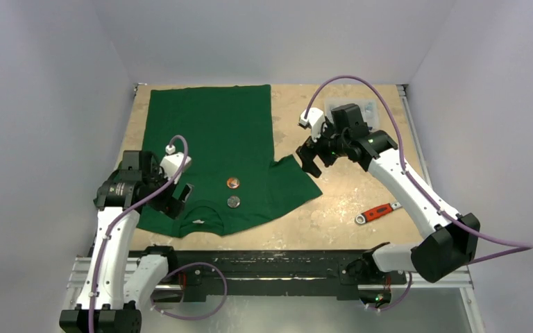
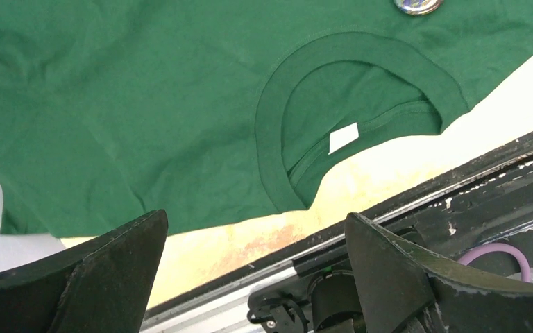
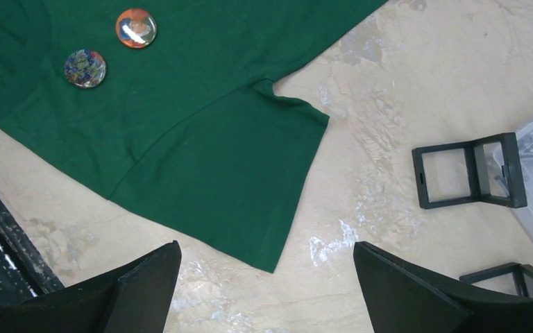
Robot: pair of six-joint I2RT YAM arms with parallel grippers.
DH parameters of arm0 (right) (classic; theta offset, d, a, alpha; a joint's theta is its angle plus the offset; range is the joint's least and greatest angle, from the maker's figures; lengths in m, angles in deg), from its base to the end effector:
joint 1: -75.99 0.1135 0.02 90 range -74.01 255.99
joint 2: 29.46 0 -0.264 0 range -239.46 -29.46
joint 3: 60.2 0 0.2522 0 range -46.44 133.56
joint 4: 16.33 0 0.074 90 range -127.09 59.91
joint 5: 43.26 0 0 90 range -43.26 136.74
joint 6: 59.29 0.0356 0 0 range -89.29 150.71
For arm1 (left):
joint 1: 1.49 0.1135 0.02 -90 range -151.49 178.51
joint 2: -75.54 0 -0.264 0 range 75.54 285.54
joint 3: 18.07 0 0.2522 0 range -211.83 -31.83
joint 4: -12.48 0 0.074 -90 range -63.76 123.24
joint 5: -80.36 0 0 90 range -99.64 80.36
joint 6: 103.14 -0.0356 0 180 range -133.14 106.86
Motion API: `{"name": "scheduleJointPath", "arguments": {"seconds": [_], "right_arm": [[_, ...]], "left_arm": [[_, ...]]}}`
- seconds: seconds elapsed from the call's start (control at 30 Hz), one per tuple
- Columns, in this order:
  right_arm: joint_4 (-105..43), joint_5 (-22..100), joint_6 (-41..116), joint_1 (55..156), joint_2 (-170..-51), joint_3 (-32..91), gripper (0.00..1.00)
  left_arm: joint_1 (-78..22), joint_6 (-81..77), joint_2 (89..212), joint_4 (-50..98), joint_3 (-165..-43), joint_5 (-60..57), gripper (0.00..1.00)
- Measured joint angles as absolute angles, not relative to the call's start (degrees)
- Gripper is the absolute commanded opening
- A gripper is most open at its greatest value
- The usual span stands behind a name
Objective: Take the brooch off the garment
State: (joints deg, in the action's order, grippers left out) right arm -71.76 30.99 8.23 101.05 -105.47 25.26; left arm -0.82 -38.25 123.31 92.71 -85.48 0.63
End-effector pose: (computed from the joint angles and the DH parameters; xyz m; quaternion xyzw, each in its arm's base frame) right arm 0.2497 0.1274 0.3332 -0.4172 0.8198 0.1354 0.3683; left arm 0.1337 -0.0048 0.2988 0.2261 0.9367 -0.0280 0.2658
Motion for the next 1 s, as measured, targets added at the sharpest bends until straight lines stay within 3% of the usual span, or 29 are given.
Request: {"name": "scheduleJointPath", "arguments": {"seconds": [0.27,0.43,0.6,0.9,1.0], "right_arm": [[-71.24,26.20,11.40,101.05,-108.07,24.34,0.99],[-71.00,21.98,14.15,101.05,-113.95,24.34,0.97],[-70.67,17.37,17.98,101.05,-120.29,24.41,0.89],[-67.50,11.97,24.12,101.05,-122.95,24.48,0.72],[-65.23,10.07,26.46,101.07,-123.19,24.24,0.59]], "left_arm": [[-7.79,-39.34,127.92,88.91,-85.52,4.36,1.00],[-16.03,-35.21,134.15,85.96,-87.40,4.14,0.88],[-19.38,-25.85,139.53,80.78,-88.78,7.10,0.67],[-22.79,-8.30,147.99,72.98,-88.34,7.18,0.59],[-21.63,-3.71,149.45,69.55,-85.41,11.49,0.55]]}}
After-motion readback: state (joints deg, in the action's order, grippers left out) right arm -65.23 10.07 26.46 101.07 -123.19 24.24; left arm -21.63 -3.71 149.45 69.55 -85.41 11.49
